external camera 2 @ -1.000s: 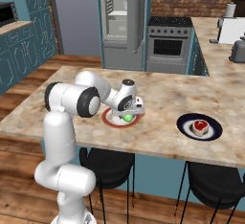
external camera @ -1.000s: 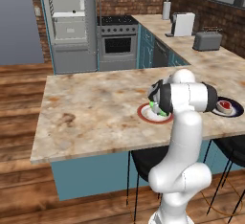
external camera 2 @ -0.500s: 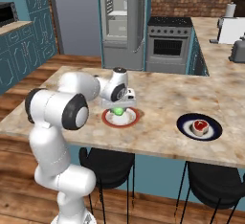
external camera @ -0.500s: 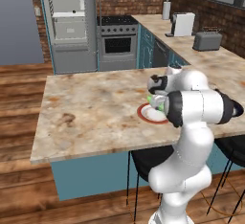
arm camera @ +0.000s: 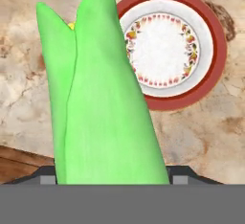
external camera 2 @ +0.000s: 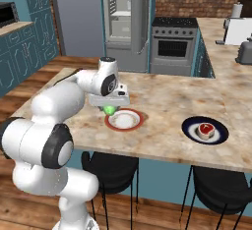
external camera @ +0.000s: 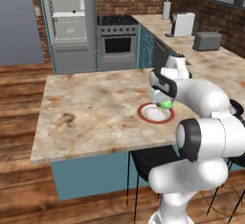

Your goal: Transport the steak and corn to the fridge. Place the steak on the rack containing meat and place the corn on the rack containing the vegetable, ensuring meats and vegetables are on different racks.

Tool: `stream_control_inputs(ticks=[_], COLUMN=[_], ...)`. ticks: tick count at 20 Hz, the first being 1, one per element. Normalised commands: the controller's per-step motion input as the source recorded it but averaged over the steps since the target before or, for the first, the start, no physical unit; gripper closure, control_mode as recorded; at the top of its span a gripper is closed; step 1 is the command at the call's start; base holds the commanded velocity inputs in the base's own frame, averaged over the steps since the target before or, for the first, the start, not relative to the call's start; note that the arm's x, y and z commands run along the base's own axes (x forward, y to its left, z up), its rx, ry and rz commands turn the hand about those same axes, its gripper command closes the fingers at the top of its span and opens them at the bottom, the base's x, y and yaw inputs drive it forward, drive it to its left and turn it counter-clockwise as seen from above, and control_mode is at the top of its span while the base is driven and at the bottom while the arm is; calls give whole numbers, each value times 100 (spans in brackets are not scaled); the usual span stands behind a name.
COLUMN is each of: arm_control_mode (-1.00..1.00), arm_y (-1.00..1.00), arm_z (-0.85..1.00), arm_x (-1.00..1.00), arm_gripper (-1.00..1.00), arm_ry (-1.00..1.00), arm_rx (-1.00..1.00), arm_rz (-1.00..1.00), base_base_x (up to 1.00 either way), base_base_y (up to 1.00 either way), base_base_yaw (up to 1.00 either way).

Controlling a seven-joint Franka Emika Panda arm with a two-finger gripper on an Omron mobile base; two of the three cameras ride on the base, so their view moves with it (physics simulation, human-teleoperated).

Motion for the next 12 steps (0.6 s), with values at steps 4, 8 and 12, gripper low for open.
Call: stream_control_inputs(ticks=[4, 8, 12], arm_control_mode=[-100, -100, -100], arm_y=[9, 1, 6], arm_z=[68, 49, 46], arm_x=[-68, -94, -100], arm_gripper=[100, 100, 100], arm_ry=[8, -2, -9], arm_rx=[0, 0, 0], arm_rz=[-15, -6, -3], base_base_x=[0, 0, 0], base_base_y=[0, 0, 0], base_base_yaw=[0, 0, 0])
